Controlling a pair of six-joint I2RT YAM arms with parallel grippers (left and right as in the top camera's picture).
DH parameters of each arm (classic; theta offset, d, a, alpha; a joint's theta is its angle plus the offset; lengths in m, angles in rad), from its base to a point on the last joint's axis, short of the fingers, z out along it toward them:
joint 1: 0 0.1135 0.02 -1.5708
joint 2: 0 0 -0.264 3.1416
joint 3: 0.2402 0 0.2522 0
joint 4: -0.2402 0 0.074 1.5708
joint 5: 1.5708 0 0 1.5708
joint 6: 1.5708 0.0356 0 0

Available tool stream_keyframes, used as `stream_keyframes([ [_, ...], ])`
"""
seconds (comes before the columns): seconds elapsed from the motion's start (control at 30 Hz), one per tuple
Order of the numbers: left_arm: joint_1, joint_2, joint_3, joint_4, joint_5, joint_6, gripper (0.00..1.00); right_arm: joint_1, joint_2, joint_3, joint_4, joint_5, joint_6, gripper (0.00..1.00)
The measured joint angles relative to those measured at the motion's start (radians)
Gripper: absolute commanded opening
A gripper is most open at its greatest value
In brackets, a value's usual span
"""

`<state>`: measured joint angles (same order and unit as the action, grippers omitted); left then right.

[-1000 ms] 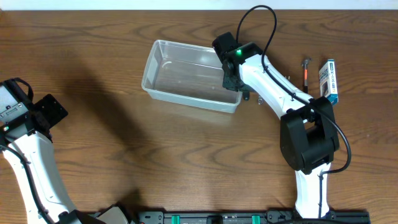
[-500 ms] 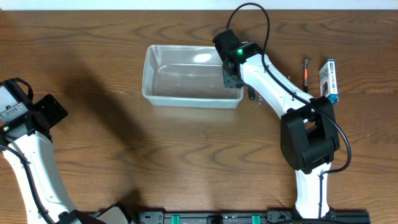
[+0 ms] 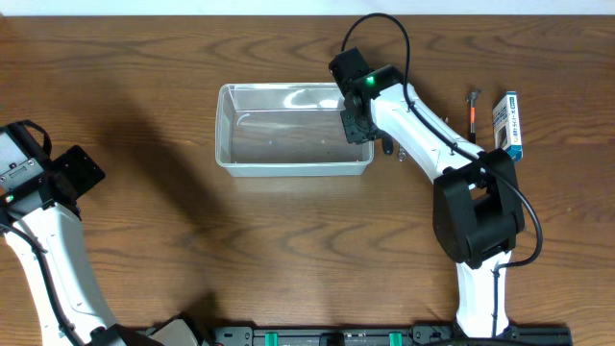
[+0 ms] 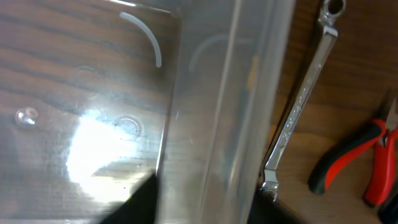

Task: Pack container
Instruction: 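Release the container and grasp the white-blue boxed set with right gripper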

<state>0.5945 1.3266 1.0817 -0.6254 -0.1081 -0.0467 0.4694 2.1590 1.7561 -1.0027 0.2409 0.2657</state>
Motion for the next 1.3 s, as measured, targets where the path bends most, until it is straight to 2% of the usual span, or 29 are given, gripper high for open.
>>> stream_keyframes([
  [0.07, 0.000, 0.000, 0.000, 0.000, 0.000, 0.000, 0.98, -0.002, 0.000, 0.000, 0.019, 0.004, 0.005, 0.67],
  [0.2, 0.000, 0.000, 0.000, 0.000, 0.000, 0.000, 0.98, -0.006, -0.013, -0.003, 0.062, 0.024, 0.011, 0.86],
  [0.43, 0.000, 0.000, 0.000, 0.000, 0.000, 0.000, 0.98, -0.056, -0.176, -0.005, 0.068, 0.029, 0.013, 0.99],
  [0.63, 0.000, 0.000, 0.000, 0.000, 0.000, 0.000, 0.98, -0.221, -0.341, -0.004, 0.028, 0.026, 0.002, 0.99],
  [0.9, 0.000, 0.000, 0.000, 0.000, 0.000, 0.000, 0.98, -0.545, -0.326, -0.003, 0.027, -0.059, -0.113, 0.99],
  [1.13, 0.000, 0.000, 0.000, 0.000, 0.000, 0.000, 0.98, -0.683, -0.300, -0.003, 0.014, -0.160, -0.193, 0.98],
  [1.3, 0.000, 0.000, 0.000, 0.000, 0.000, 0.000, 0.98, -0.708, -0.237, -0.003, -0.013, -0.204, -0.242, 0.96],
])
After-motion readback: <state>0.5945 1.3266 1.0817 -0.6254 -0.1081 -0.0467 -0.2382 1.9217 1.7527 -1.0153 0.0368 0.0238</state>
